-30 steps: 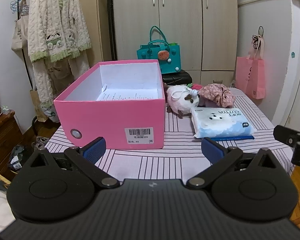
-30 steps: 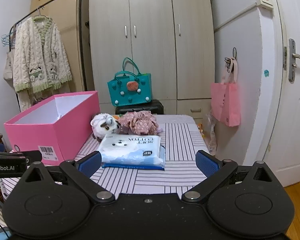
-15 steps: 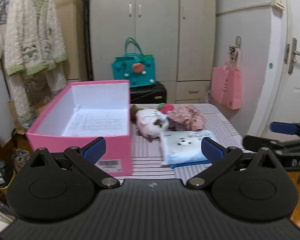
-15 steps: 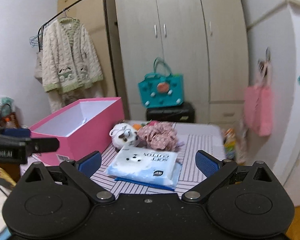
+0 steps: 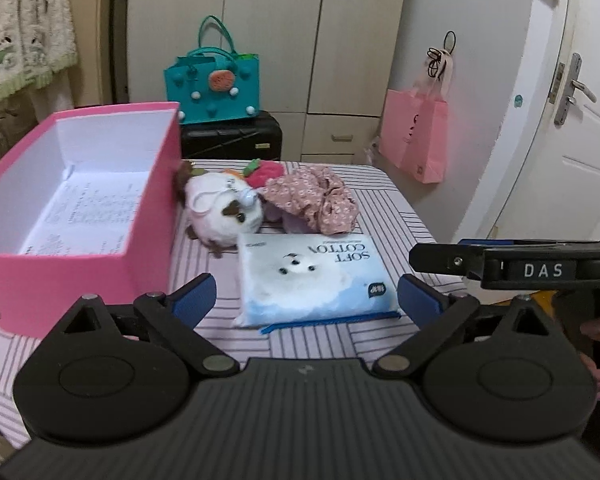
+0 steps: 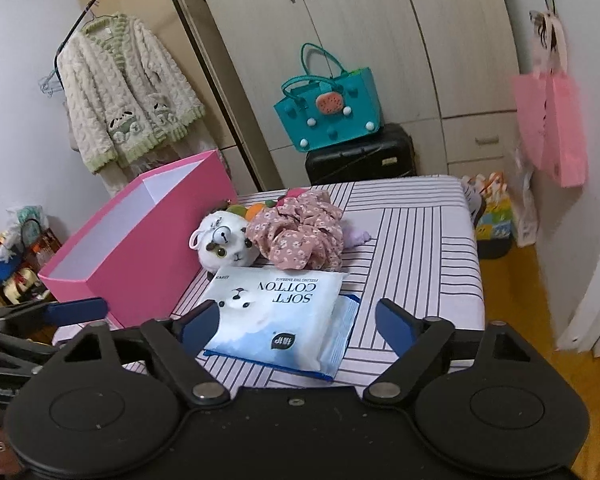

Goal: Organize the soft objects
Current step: 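Close the left gripper on the edge of the SOFT COTTON pack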

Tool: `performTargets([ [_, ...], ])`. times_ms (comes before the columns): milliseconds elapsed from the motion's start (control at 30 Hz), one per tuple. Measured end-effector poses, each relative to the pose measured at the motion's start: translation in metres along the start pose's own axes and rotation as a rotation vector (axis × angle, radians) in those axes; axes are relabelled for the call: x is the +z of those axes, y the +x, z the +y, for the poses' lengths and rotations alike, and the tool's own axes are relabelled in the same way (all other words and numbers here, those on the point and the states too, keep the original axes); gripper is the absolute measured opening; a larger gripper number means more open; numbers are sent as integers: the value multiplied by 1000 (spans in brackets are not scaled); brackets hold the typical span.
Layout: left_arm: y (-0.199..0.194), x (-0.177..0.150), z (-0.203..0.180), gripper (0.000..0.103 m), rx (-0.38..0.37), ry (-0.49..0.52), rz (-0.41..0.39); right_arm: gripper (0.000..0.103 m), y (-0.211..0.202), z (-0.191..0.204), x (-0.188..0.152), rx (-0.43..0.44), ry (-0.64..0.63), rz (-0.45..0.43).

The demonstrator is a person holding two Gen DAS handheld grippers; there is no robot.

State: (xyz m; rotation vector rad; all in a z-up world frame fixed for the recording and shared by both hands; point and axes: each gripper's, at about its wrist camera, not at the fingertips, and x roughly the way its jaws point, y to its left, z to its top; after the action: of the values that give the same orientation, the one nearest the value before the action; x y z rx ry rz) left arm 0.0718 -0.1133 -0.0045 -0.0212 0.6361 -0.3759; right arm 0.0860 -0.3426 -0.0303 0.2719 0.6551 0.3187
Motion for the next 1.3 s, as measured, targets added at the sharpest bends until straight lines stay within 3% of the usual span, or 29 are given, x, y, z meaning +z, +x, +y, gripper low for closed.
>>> performTargets([
  [167, 35, 10, 0, 87, -4, 4, 94, 64, 23, -10, 2, 0, 21, 68],
  [300, 68, 15, 6, 83, 45, -9, 184, 48, 36, -16, -2, 17, 35, 126],
  [400, 83, 17, 11, 70, 71, -13, 209, 26, 45, -17, -4, 37, 15, 177],
  [433, 88, 18, 13, 65, 63, -22, 226, 25, 48, -17, -4, 42, 10, 189],
  [500, 98, 20, 21, 65, 35, -64, 277, 25, 50, -16, -1, 61, 17, 195],
  [600, 102, 24, 25, 67, 42, -70, 272, 30, 55, -15, 6, 77, 15, 209],
  [733, 109, 26, 31, 79, 46, -98, 296, 43, 71, -17, 9, 79, 28, 250],
  [800, 113, 24, 36, 79, 21, -135, 314, 45, 75, -17, 7, 94, 24, 252],
  [900, 118, 21, 43, 67, -71, -225, 372, 36, 74, -9, 3, 84, -37, 224],
  [967, 113, 21, 38, 56, -75, -193, 354, 33, 72, -5, 2, 74, -81, 219],
  [1167, 97, 26, 15, 52, -50, -59, 311, 32, 65, -3, 5, 76, -65, 214],
  [1300, 90, 27, 15, 45, -58, -47, 293, 32, 55, -5, 5, 79, -26, 192],
])
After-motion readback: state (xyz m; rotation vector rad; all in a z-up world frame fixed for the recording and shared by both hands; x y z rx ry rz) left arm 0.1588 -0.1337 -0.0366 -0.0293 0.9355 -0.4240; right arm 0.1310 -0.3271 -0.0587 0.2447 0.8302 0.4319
